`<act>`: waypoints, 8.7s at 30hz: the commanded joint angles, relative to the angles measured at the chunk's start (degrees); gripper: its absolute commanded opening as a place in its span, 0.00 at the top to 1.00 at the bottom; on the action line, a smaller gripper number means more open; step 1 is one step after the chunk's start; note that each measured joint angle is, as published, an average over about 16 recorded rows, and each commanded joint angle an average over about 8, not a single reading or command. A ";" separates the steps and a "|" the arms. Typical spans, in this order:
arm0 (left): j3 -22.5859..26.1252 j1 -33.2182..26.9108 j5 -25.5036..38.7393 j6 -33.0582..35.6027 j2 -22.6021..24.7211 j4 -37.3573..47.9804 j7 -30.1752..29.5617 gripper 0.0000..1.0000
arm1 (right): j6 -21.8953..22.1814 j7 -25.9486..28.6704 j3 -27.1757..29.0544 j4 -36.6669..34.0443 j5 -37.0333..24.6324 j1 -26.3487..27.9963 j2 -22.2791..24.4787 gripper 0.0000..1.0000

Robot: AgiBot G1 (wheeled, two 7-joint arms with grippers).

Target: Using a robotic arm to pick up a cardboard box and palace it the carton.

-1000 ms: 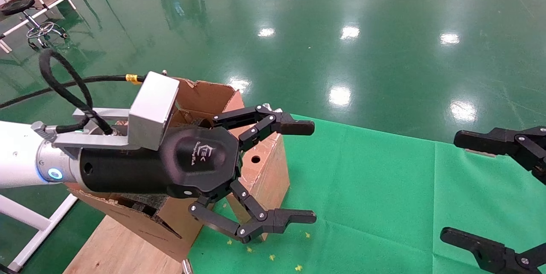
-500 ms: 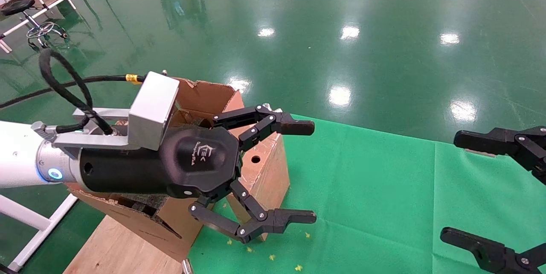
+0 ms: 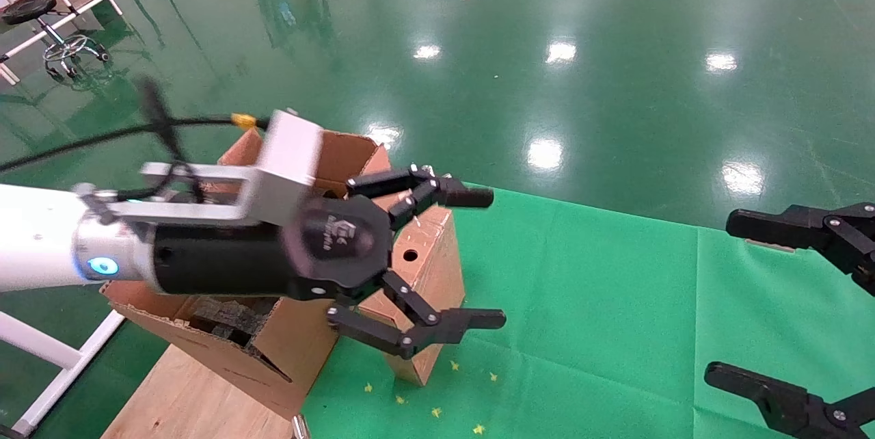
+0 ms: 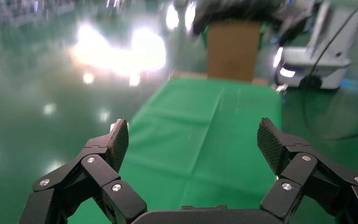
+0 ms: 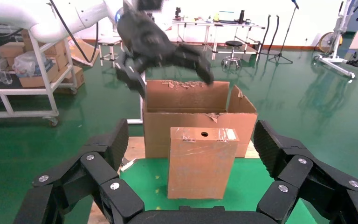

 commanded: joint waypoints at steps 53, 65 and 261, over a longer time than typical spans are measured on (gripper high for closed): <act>21.30 -24.81 51.45 -2.19 8.67 -2.24 -52.42 0.00 | 0.02 -0.01 -0.02 -0.02 0.01 0.00 0.01 1.00; 24.95 -26.23 56.63 2.56 11.18 -2.23 -59.05 0.00 | 0.02 -0.02 -0.03 -0.02 0.02 0.00 0.01 1.00; 19.47 -37.16 59.24 -31.77 13.32 62.29 -19.26 0.00 | 0.09 -0.06 -0.07 -0.08 0.07 -0.02 0.05 0.00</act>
